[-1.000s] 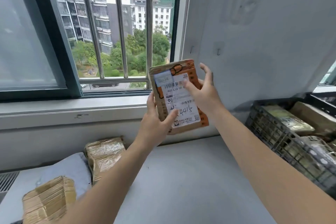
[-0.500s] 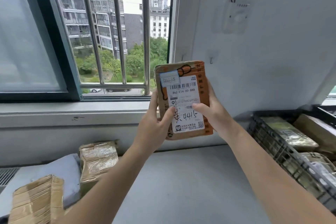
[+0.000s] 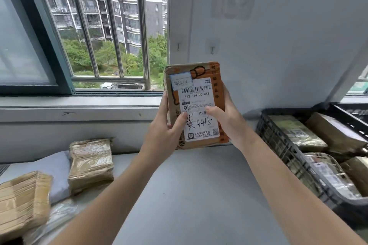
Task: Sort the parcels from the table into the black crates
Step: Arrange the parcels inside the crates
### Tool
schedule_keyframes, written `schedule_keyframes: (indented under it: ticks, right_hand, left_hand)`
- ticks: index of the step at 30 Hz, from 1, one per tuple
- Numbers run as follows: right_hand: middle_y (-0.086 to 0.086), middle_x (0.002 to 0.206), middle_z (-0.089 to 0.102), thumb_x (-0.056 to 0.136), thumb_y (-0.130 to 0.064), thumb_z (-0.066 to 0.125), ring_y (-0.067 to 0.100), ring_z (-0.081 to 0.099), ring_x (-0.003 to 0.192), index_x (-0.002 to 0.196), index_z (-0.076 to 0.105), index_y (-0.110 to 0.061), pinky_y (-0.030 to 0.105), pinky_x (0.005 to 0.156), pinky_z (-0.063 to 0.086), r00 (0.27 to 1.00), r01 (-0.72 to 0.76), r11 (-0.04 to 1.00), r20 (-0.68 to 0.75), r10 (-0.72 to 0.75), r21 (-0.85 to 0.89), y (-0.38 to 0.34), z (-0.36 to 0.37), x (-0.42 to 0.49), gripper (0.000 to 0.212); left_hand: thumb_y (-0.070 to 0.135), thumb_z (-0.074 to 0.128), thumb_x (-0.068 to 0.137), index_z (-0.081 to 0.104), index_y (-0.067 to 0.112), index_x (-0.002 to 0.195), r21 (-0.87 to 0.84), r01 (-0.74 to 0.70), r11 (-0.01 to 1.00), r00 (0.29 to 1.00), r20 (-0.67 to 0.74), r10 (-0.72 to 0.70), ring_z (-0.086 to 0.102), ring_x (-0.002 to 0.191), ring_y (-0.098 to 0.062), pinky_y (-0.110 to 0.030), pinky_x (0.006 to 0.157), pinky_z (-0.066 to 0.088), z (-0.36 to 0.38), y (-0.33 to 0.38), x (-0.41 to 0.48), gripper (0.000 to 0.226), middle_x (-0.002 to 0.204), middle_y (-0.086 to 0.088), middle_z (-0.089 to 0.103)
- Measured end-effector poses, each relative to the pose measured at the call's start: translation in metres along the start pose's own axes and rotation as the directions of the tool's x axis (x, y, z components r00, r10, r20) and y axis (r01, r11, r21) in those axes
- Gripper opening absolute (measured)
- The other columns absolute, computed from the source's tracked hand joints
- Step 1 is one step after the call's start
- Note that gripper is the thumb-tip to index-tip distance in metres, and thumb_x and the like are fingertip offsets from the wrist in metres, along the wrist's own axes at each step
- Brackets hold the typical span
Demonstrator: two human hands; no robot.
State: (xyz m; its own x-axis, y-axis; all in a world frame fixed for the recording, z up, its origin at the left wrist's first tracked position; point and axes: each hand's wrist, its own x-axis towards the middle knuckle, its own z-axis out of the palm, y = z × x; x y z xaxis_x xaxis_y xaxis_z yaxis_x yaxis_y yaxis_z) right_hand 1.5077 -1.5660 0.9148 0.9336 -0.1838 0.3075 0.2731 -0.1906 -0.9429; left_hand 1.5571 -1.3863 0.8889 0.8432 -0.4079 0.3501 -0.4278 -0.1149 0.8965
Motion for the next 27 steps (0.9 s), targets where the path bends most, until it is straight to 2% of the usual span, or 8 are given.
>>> schedule_keyframes:
  ticks: [4,7,11,14,17,20,24,27]
  right_hand:
    - [-0.019,0.116,0.068,0.092,-0.014,0.056,0.011,0.067,0.109,0.143,0.033,-0.039,0.031,0.082,0.059,0.997,-0.021,0.997,-0.076,0.016,-0.069,-0.008,-0.010,-0.020,0.062]
    - [-0.010,0.120,0.067,0.091,-0.012,0.056,0.013,0.068,0.108,0.147,0.032,-0.032,0.033,0.084,0.060,0.986,-0.039,0.993,-0.164,0.021,-0.108,-0.019,-0.022,-0.038,0.064]
    - [-0.002,0.122,0.065,0.095,-0.008,0.055,0.013,0.068,0.106,0.145,0.033,-0.025,0.028,0.078,0.059,0.968,-0.082,0.981,-0.247,0.037,-0.174,-0.038,-0.039,-0.067,0.057]
    - [0.002,0.123,0.065,0.097,-0.012,0.055,0.014,0.068,0.106,0.144,0.035,-0.019,0.033,0.084,0.059,0.956,-0.135,0.960,-0.288,0.061,-0.244,-0.050,-0.061,-0.087,0.051]
    - [-0.001,0.121,0.067,0.096,-0.019,0.055,0.014,0.069,0.106,0.139,0.042,-0.023,0.037,0.089,0.058,0.936,-0.171,0.949,-0.344,0.072,-0.266,-0.058,-0.086,-0.107,0.045]
    - [-0.002,0.120,0.067,0.097,-0.020,0.054,0.013,0.070,0.103,0.138,0.043,-0.028,0.032,0.083,0.059,0.910,-0.181,0.948,-0.409,0.060,-0.263,-0.063,-0.116,-0.126,0.042]
    - [0.000,0.123,0.066,0.100,-0.025,0.052,0.019,0.069,0.106,0.141,0.040,-0.033,0.045,0.091,0.057,0.902,-0.183,0.943,-0.429,0.049,-0.277,-0.067,-0.163,-0.141,0.044]
    - [-0.003,0.119,0.068,0.098,-0.031,0.053,0.019,0.070,0.103,0.139,0.038,-0.038,0.047,0.090,0.057,0.896,-0.174,0.941,-0.443,0.029,-0.291,-0.067,-0.206,-0.148,0.044]
  left_hand:
    - [0.040,0.055,0.099,0.009,0.054,0.151,-0.031,0.022,0.999,0.998,0.055,-0.020,0.062,0.116,-0.008,-0.047,0.092,0.056,0.012,0.009,-0.006,0.071,0.131,0.023,0.059]
    - [0.044,0.055,0.098,0.008,0.061,0.147,-0.047,0.015,0.999,0.992,0.129,-0.009,0.062,0.115,-0.007,-0.047,0.093,0.056,0.023,0.019,-0.008,0.070,0.125,0.032,0.059]
    - [0.039,0.056,0.099,0.016,0.049,0.152,-0.165,0.043,0.985,0.970,0.242,-0.002,0.062,0.117,-0.008,-0.049,0.095,0.054,0.048,0.030,-0.008,0.068,0.134,0.020,0.059]
    - [0.036,0.056,0.099,0.021,0.042,0.153,-0.244,0.099,0.965,0.949,0.315,-0.018,0.063,0.116,-0.012,-0.050,0.098,0.052,0.074,0.039,-0.012,0.065,0.134,0.011,0.060]
    - [0.034,0.056,0.100,0.026,0.044,0.150,-0.299,0.137,0.944,0.928,0.373,-0.017,0.067,0.110,-0.012,-0.048,0.095,0.055,0.103,0.052,-0.019,0.059,0.129,0.010,0.064]
    - [0.033,0.055,0.100,0.028,0.044,0.149,-0.343,0.176,0.923,0.900,0.435,-0.010,0.069,0.105,-0.012,-0.046,0.089,0.058,0.132,0.070,-0.021,0.057,0.128,0.007,0.065]
    - [0.032,0.056,0.100,0.028,0.041,0.150,-0.344,0.204,0.916,0.886,0.463,-0.024,0.070,0.104,-0.016,-0.050,0.086,0.059,0.176,0.094,-0.018,0.058,0.126,0.005,0.066]
    - [0.034,0.054,0.101,0.024,0.041,0.152,-0.299,0.196,0.934,0.891,0.453,-0.042,0.070,0.103,-0.017,-0.046,0.082,0.060,0.219,0.112,-0.014,0.059,0.126,0.006,0.066]
